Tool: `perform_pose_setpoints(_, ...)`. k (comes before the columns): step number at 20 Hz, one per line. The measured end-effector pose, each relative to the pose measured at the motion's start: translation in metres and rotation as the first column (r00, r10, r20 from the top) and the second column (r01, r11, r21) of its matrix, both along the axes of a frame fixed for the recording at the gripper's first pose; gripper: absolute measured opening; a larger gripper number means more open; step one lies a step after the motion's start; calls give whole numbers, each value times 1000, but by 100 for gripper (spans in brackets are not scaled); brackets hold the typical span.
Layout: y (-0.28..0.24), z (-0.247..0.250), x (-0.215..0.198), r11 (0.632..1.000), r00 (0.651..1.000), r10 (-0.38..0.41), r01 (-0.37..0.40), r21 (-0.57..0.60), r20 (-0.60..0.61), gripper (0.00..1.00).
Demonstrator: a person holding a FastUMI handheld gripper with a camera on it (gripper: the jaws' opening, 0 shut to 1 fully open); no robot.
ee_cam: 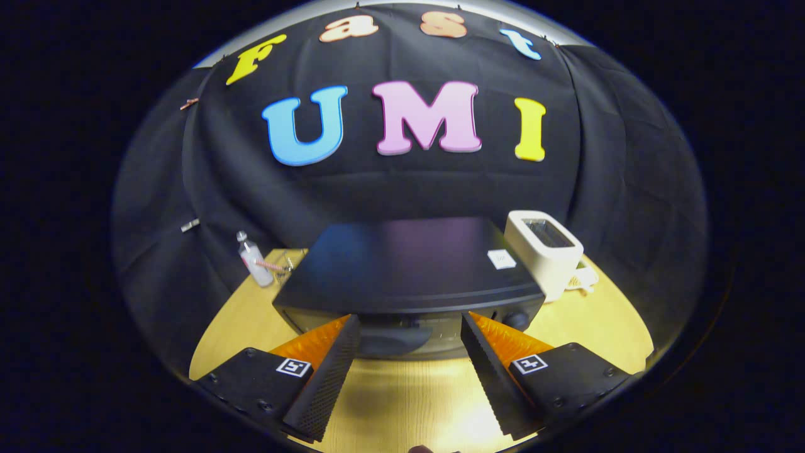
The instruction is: Open the toaster oven, put the food inside, and close the toaster oven door.
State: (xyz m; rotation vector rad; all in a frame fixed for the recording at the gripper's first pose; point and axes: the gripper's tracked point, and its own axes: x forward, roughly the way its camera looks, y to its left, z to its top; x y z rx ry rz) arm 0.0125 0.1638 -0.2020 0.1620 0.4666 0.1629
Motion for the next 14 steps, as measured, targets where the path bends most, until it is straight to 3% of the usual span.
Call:
perform_pose_setpoints(8,-40,114,-13,999,967,23,-11,-48,255,99)
perform_pose_setpoints(14,-76,153,-34,1000,952,-21,14,27,305,98)
